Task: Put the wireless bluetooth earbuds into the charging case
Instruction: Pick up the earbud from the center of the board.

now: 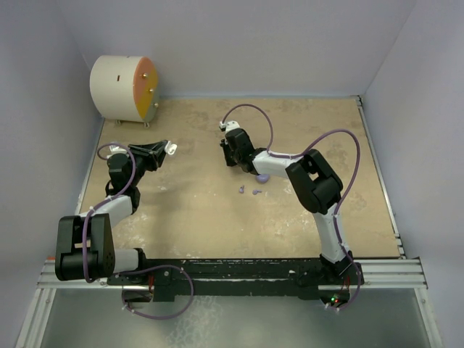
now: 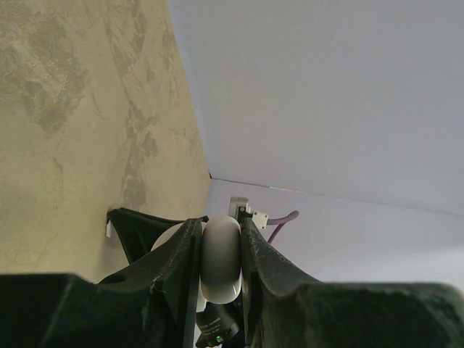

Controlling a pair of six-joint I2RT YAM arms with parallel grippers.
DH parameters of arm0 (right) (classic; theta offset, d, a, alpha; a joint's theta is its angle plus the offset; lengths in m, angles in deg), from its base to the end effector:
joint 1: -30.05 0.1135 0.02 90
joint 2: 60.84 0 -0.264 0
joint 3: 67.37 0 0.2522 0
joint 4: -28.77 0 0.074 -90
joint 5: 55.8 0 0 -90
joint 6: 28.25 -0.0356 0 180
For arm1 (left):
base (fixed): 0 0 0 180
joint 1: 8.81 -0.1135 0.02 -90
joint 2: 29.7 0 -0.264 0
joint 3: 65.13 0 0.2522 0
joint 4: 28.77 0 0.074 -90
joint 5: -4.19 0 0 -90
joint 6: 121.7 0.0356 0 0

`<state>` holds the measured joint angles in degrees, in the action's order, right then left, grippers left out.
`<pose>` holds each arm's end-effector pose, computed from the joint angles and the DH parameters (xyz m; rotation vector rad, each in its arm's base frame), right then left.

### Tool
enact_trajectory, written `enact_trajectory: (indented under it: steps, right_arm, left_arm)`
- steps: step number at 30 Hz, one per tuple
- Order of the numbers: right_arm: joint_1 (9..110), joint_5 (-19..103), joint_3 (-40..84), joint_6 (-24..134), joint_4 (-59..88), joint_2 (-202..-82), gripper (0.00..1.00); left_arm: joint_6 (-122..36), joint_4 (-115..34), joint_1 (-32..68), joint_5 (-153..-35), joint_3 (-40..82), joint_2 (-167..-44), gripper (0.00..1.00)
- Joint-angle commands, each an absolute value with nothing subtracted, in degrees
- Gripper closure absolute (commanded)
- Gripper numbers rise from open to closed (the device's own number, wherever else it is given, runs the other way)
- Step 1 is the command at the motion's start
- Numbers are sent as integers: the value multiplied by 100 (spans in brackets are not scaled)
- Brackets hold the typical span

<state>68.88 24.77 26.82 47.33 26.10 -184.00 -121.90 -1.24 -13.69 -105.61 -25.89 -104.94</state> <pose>0.3760 0.2951 0.1551 -0.3553 2.1081 0.3770 0.2632 0.0104 0.2047 -1.2093 1.4943 -1.3545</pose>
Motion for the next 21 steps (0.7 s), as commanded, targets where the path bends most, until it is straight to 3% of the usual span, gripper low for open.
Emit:
enact_trajectory:
  steps: [1,9,21]
  right_arm:
    - [6882,2514,2551,4688,2358,-18313,87]
    - [6888,2784,2368,4814,3026,-17826,98]
    - [6822,3470,1127,5134,6067,-16035,100]
  left_arm:
    - [-12074,184,-1435,-10621,-2545,-10444,100]
    - [-12046,152,-1421,-10620,-2517,-10483,100]
    - [-12183,459,-573,-10316,-2335,-10850,100]
